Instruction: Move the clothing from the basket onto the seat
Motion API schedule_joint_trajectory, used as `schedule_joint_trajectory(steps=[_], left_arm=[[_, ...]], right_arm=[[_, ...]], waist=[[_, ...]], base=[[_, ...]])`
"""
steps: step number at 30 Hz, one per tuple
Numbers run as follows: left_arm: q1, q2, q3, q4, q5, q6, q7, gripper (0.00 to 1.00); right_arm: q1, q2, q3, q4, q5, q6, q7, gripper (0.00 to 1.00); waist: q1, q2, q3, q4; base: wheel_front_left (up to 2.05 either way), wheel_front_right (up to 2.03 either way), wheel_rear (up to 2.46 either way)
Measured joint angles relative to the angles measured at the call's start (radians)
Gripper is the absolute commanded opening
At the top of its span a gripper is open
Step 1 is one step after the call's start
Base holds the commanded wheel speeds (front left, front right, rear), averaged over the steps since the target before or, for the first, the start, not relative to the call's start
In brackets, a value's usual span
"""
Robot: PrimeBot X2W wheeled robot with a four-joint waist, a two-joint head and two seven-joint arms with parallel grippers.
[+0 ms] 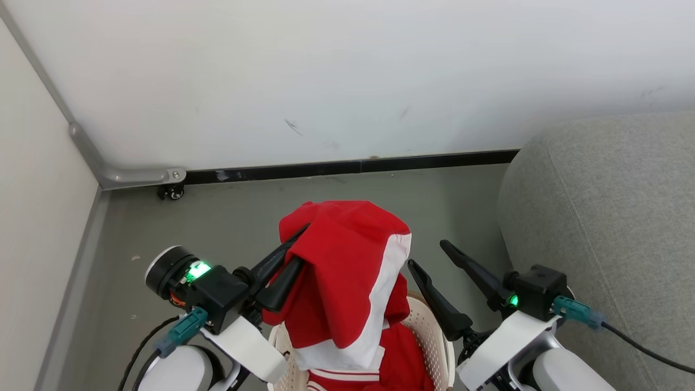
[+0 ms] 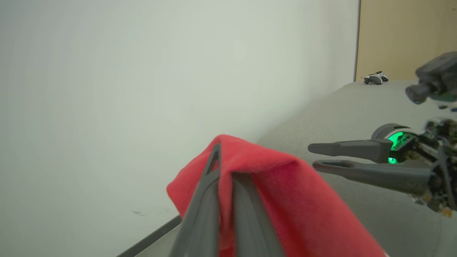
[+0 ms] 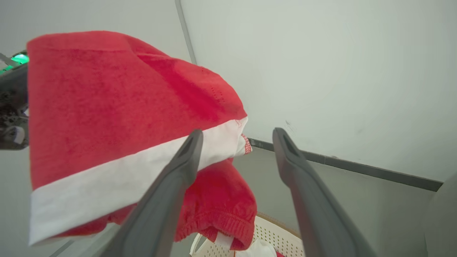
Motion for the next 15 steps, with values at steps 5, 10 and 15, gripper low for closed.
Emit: schedule_joint_trajectory(steps=[5, 10, 15], left_arm=[[-0.001, 0.023, -0.061, -0.03, -0.032, 0.0, 0.0, 0.0], [-0.007, 0.054, -0.137, -0.066, -0.062, 0.0, 0.0, 0.0], [-0.029, 0.08, -0.182, -0.095, -0.086, 0.0, 0.0, 0.0]], right_arm=[[0.005, -0.04, 0.026, -0.027, 0.09, 0.0, 0.036, 1.0], [0.004, -0.079, 0.048, -0.045, 0.158, 0.0, 0.069, 1.0], [0.0, -0.12, 0.115, -0.069, 0.221, 0.0, 0.116, 1.0]], waist=[[0.0, 0.0, -0.018, 0.004], [0.0, 0.0, -0.026, 0.007], [0.0, 0.0, -0.026, 0.013]], base=[[0.0, 0.0, 0.0], [0.0, 0.0, 0.0], [0.0, 0.0, 0.0]])
